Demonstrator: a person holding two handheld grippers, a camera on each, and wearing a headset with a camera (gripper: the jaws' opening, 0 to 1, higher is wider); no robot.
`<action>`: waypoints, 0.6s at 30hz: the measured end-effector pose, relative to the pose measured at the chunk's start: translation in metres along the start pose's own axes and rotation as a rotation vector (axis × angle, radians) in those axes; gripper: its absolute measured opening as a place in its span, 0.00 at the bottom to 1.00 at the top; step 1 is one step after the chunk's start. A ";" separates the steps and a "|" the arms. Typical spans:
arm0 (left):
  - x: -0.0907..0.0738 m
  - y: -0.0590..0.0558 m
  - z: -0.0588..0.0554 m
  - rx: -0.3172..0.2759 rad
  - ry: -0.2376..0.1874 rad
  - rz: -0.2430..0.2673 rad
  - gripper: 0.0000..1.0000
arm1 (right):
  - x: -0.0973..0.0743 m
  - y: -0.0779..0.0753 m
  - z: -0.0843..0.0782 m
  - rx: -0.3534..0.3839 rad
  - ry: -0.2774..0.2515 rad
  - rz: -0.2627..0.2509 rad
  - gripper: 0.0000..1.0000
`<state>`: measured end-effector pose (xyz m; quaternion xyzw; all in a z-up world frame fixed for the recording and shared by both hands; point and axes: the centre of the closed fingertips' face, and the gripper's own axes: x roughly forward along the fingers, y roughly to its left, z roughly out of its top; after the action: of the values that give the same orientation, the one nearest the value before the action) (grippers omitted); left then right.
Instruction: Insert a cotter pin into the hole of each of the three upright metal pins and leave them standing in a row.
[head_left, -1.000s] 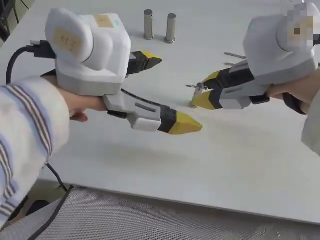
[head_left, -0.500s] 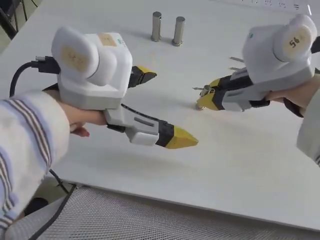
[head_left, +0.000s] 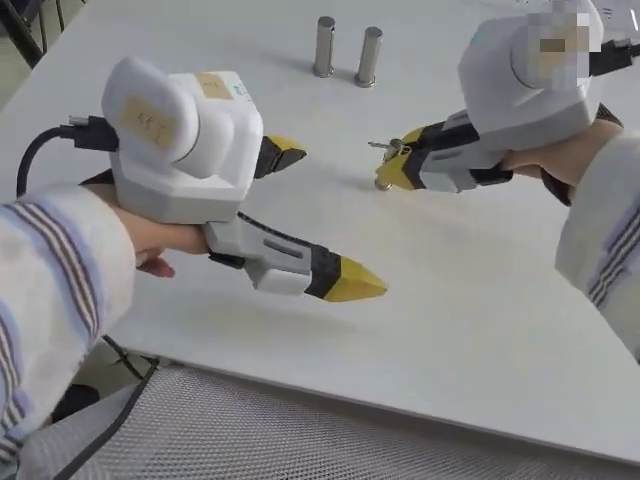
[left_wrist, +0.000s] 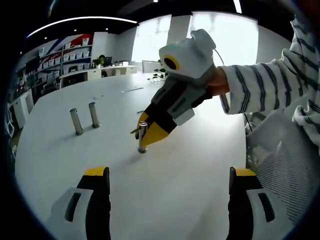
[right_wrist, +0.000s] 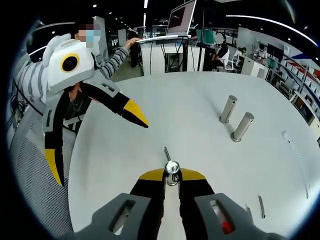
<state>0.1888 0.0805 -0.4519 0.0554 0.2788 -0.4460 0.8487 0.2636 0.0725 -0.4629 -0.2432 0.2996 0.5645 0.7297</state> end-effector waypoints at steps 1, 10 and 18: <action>-0.001 0.001 -0.003 0.010 0.011 0.005 0.99 | 0.003 -0.001 0.003 0.000 -0.003 0.003 0.04; -0.007 -0.001 -0.009 -0.013 0.021 0.013 0.99 | 0.014 0.000 0.015 0.008 -0.022 0.020 0.04; -0.005 -0.005 -0.016 -0.006 0.058 -0.003 0.99 | 0.019 0.000 0.011 0.004 -0.001 0.031 0.04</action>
<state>0.1759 0.0860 -0.4618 0.0652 0.3047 -0.4448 0.8397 0.2688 0.0924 -0.4686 -0.2369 0.3040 0.5754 0.7214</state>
